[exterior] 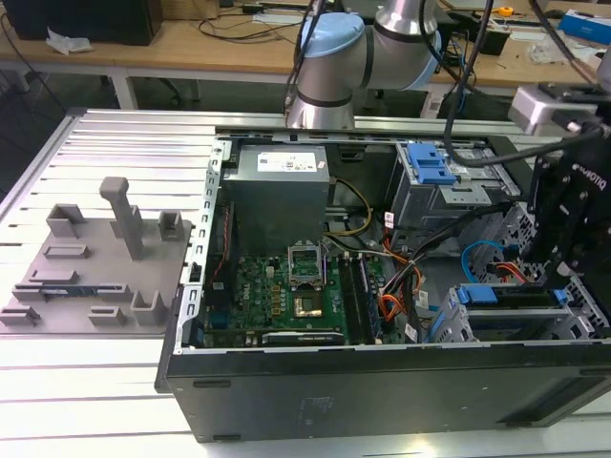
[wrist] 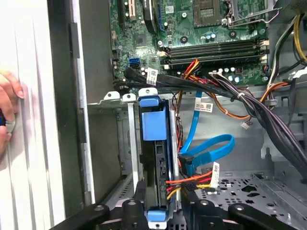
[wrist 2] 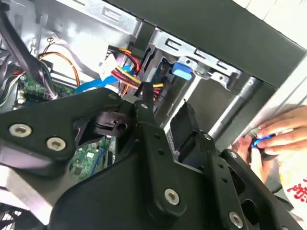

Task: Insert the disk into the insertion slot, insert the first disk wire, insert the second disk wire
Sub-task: 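Insert the first disk wire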

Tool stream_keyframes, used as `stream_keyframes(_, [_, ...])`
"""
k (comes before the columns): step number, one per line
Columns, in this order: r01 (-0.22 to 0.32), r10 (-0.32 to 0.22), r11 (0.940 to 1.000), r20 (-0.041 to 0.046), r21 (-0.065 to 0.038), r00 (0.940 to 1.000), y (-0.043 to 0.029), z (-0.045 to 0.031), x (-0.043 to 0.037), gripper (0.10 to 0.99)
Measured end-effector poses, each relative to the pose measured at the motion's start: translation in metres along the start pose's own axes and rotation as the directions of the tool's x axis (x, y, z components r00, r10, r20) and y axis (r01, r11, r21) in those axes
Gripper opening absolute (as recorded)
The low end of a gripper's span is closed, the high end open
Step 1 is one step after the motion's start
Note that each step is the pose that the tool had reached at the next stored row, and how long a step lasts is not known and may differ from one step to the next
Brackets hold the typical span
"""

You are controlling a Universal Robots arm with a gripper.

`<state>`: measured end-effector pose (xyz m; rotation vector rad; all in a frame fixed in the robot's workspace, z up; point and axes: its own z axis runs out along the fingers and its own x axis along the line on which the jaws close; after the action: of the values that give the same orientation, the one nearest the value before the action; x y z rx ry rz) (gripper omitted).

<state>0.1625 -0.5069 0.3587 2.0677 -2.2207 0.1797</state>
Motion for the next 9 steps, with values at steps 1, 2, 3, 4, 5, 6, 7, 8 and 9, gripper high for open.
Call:
stream_keyframes(1, [0.0,0.0,1.0,-0.0003,0.0,1.0,0.0,-0.0028,0.0002,0.424])
stream_keyframes(2, [0.0,0.0,1.0,-0.0002,0.0,1.0,-0.0001,-0.0064,0.0007,0.424])
stream_keyframes(3, [0.0,0.0,1.0,-0.0001,0.0,1.0,-0.0002,-0.0108,0.0012,0.424])
stream_keyframes(4, [0.0,0.0,1.0,-0.0004,0.0,1.0,-0.0002,-0.0132,0.0014,0.424])
stream_keyframes(5, [0.0,0.0,1.0,-0.0001,0.001,1.0,-0.0002,-0.0144,0.0016,0.424])
stream_keyframes(6, [0.0,0.0,1.0,0.0,0.0,1.0,-0.0002,-0.0144,0.0016,0.424])
stream_keyframes(7, [0.0,0.0,1.0,-0.0001,0.0,1.0,-0.0002,-0.0144,0.0016,0.424])
stream_keyframes(8, [0.0,0.0,1.0,-0.0001,0.0,1.0,-0.0002,-0.0144,0.0016,0.424])
stream_keyframes(9, [0.0,0.0,1.0,-0.0004,0.001,1.0,-0.0002,-0.0145,0.0016,0.424])
